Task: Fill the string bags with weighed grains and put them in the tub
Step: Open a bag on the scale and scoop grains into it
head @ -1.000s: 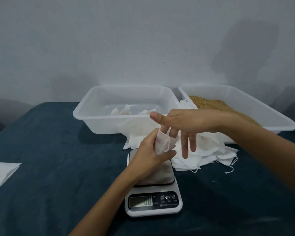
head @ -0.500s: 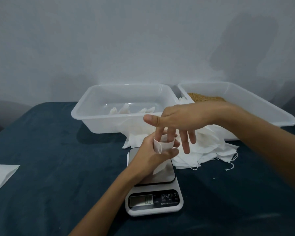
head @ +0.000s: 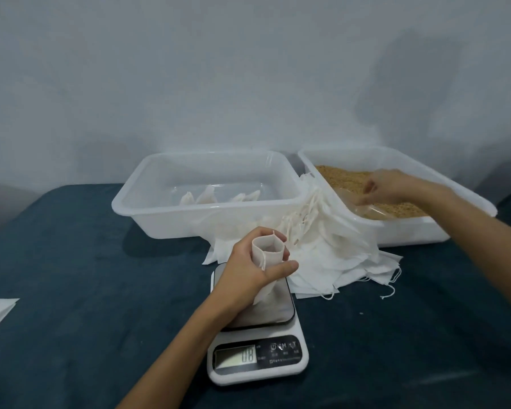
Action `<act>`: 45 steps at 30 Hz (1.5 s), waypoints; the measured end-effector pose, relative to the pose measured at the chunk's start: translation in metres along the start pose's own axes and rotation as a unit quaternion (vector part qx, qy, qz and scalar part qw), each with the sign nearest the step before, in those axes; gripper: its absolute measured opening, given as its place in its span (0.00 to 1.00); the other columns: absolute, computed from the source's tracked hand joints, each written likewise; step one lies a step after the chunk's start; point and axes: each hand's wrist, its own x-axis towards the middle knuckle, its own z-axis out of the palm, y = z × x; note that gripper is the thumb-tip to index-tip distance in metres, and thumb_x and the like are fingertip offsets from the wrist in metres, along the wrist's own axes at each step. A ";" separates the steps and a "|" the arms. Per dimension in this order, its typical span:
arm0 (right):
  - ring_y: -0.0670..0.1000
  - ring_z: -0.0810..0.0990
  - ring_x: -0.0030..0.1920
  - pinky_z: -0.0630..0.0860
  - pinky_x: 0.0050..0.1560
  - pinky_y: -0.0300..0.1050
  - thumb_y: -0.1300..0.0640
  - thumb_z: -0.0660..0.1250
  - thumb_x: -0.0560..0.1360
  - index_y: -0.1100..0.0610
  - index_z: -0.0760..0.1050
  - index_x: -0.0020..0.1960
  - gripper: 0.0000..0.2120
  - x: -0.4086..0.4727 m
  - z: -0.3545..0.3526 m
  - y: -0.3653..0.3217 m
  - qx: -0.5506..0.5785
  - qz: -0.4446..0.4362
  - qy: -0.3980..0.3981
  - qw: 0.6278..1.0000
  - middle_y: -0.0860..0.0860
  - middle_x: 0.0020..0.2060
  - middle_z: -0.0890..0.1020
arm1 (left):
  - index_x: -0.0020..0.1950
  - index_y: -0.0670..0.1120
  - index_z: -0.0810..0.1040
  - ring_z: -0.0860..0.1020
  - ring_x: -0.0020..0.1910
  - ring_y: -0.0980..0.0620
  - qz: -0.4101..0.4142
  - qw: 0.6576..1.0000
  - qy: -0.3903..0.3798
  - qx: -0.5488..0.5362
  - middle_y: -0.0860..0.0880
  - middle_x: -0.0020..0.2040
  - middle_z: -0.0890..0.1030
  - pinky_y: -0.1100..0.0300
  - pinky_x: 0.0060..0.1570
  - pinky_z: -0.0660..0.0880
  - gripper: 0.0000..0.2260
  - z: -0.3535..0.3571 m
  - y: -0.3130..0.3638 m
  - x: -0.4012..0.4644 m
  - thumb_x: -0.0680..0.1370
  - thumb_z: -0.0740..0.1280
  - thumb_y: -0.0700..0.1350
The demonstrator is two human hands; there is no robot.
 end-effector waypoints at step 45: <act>0.59 0.80 0.50 0.74 0.53 0.53 0.55 0.68 0.81 0.63 0.81 0.55 0.12 0.030 0.037 0.082 0.077 -0.012 0.120 0.990 0.58 0.49 0.84 | 0.59 0.47 0.79 0.84 0.45 0.49 0.005 0.999 0.026 0.025 0.46 0.47 0.85 0.60 0.46 0.80 0.16 -0.007 -0.005 0.003 0.74 0.78 0.40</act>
